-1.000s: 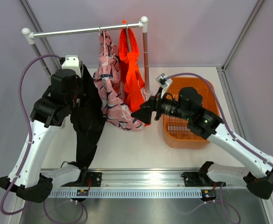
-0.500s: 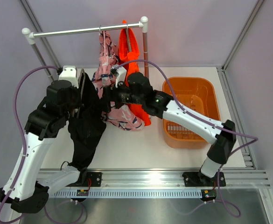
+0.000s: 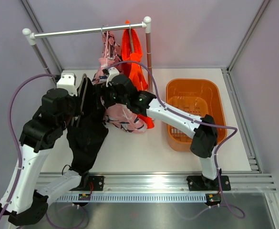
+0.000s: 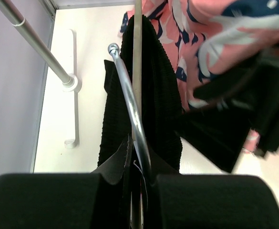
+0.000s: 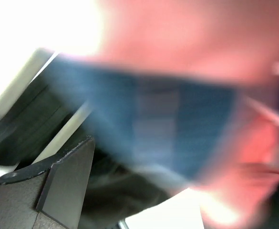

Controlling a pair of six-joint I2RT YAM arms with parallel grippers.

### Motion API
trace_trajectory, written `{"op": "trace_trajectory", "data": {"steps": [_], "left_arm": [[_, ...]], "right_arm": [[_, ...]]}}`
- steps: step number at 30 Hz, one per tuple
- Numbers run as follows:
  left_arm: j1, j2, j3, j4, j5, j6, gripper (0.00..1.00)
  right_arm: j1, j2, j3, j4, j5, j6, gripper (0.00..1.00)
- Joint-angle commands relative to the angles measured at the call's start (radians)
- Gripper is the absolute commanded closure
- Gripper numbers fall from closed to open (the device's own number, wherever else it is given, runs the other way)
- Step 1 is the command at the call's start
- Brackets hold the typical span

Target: Remove the shorts from the hanger

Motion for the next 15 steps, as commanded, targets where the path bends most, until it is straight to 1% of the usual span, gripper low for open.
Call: {"op": "trace_trajectory", "data": {"steps": [1,3,6,11,15], "left_arm": [[-0.007,-0.033,-0.005,0.022,0.029,0.003,1.0],[-0.007,-0.039,-0.01,0.015,0.03,0.004,1.0],[-0.008,-0.053,-0.018,0.008,0.032,0.008,1.0],[-0.007,-0.067,-0.014,-0.005,0.038,0.012,1.0],[-0.007,-0.076,-0.008,-0.016,0.038,0.02,1.0]], "right_arm": [[0.003,0.042,0.07,0.03,0.135,0.032,0.16],[0.003,0.054,0.064,0.056,0.175,0.046,0.16],[0.003,0.074,0.078,0.068,0.189,0.066,0.17],[0.003,0.1,0.07,0.088,0.167,0.107,0.21],[0.014,0.069,0.029,0.099,0.164,0.132,0.22]]}}
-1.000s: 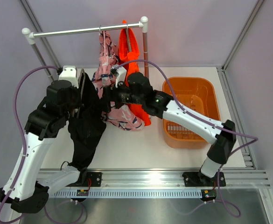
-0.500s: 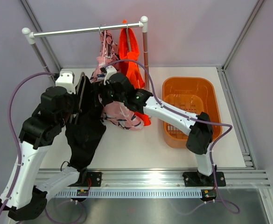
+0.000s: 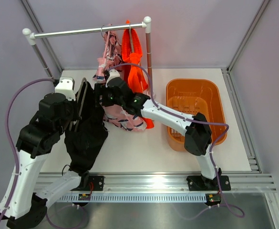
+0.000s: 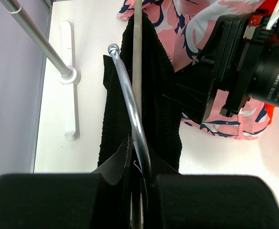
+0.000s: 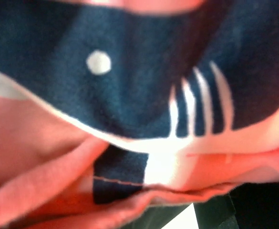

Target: Remove the shorts from the hanger

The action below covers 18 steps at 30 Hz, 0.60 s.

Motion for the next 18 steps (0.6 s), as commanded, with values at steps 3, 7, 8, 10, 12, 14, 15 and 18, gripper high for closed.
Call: {"op": "trace_trajectory", "data": {"steps": [3,7,8,10,12,14,15,18], "left_arm": [[-0.005,-0.026,0.014,0.028,0.018,0.023,1.0],[-0.005,-0.029,0.011,0.025,0.025,0.02,1.0],[-0.005,-0.032,0.009,0.023,0.025,0.02,1.0],[-0.005,-0.035,0.008,0.023,0.024,0.02,1.0],[-0.005,-0.039,0.008,0.02,0.024,0.022,1.0],[-0.005,-0.042,0.009,0.015,0.024,0.022,1.0],[-0.005,-0.043,0.008,0.014,0.025,0.022,1.0],[-0.005,-0.051,0.014,0.009,0.029,0.02,1.0]], "right_arm": [[0.027,-0.05,-0.027,0.07,0.019,0.059,0.24],[0.052,-0.041,-0.019,0.054,0.02,0.088,0.27],[0.055,-0.038,-0.01,0.054,0.011,0.097,0.28],[0.064,-0.025,-0.008,0.054,0.006,0.122,0.29],[0.075,-0.019,-0.007,0.065,0.008,0.13,0.31],[0.078,-0.016,0.001,0.067,0.009,0.14,0.34],[0.079,-0.013,0.002,0.07,0.009,0.145,0.37],[0.078,0.001,0.028,0.061,0.022,0.148,0.5]]}}
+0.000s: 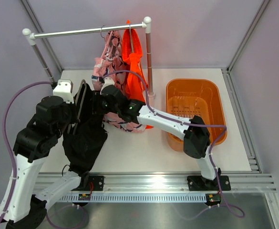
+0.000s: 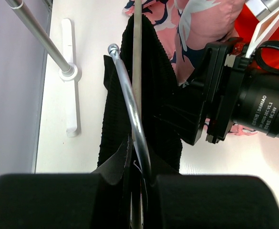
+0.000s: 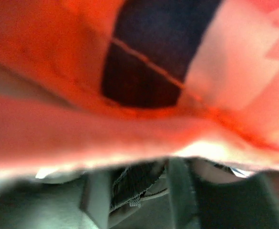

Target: Remove the shorts from the hanger

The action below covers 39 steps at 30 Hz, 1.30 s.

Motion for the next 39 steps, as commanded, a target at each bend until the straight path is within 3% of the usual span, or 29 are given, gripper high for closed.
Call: {"op": "trace_trajectory", "data": {"steps": [1,2,4,5,6,17,23,26,30,39], "left_arm": [[-0.004,-0.028,0.014,0.038,0.023,0.016,1.0],[-0.004,-0.028,0.015,0.035,0.024,0.014,1.0],[-0.004,-0.031,0.02,0.032,0.029,0.014,1.0],[-0.005,-0.035,0.021,0.029,0.03,0.014,1.0],[-0.004,-0.037,0.025,0.027,0.034,0.014,1.0],[-0.004,-0.1,0.075,0.079,0.133,0.001,1.0],[-0.004,-0.061,0.008,0.219,-0.011,-0.036,1.0],[-0.004,-0.035,-0.049,0.355,-0.117,-0.073,1.0],[-0.004,-0.011,-0.127,0.574,-0.147,-0.127,1.0],[-0.002,0.149,0.0,0.639,-0.31,-0.088,1.0]], "right_arm": [[0.001,0.005,0.063,0.034,0.024,0.021,0.55],[0.001,0.01,0.074,0.027,0.036,0.02,0.7],[0.001,0.021,0.095,0.01,0.048,0.015,0.84],[0.003,0.024,0.1,0.007,0.058,0.014,0.96],[0.003,0.027,0.103,0.004,0.064,0.014,1.0],[0.001,0.028,0.117,-0.043,0.098,-0.026,1.0],[0.04,-0.069,0.062,-0.07,0.143,-0.103,1.0],[0.067,-0.143,0.019,-0.092,0.137,-0.149,1.0],[0.099,-0.246,-0.074,-0.105,0.101,-0.202,1.0],[0.173,-0.493,-0.151,-0.245,0.085,-0.296,1.0]]}}
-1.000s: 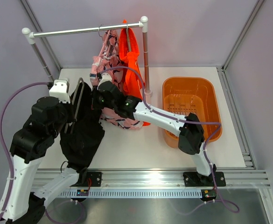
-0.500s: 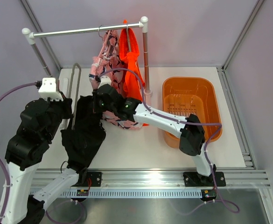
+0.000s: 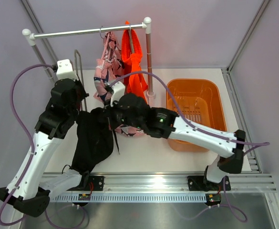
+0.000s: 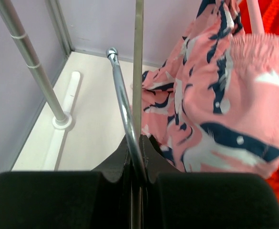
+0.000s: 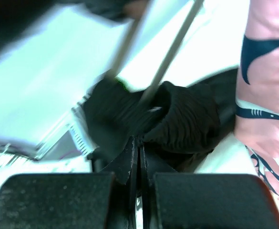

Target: Remove the shorts from the hanger

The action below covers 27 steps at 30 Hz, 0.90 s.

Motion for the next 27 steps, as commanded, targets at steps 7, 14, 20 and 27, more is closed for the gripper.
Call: {"op": "trace_trajectory", "data": {"steps": [7,14,20,27], "left_arm": [[0.013,0.087,0.195,0.15,-0.123,0.022,1.0],[0.029,0.095,0.256,0.124,-0.134,0.028,1.0],[0.047,0.046,0.195,0.244,-0.224,0.031,1.0],[0.058,0.04,0.151,0.332,-0.258,0.036,1.0]], "right_arm": [[0.045,-0.289,-0.081,-0.123,-0.006,-0.082,1.0],[0.053,-0.42,-0.15,-0.169,-0.043,-0.094,1.0],[0.064,-0.476,-0.168,-0.209,-0.137,-0.108,1.0],[0.073,-0.539,-0.184,-0.237,-0.215,-0.119,1.0]]}}
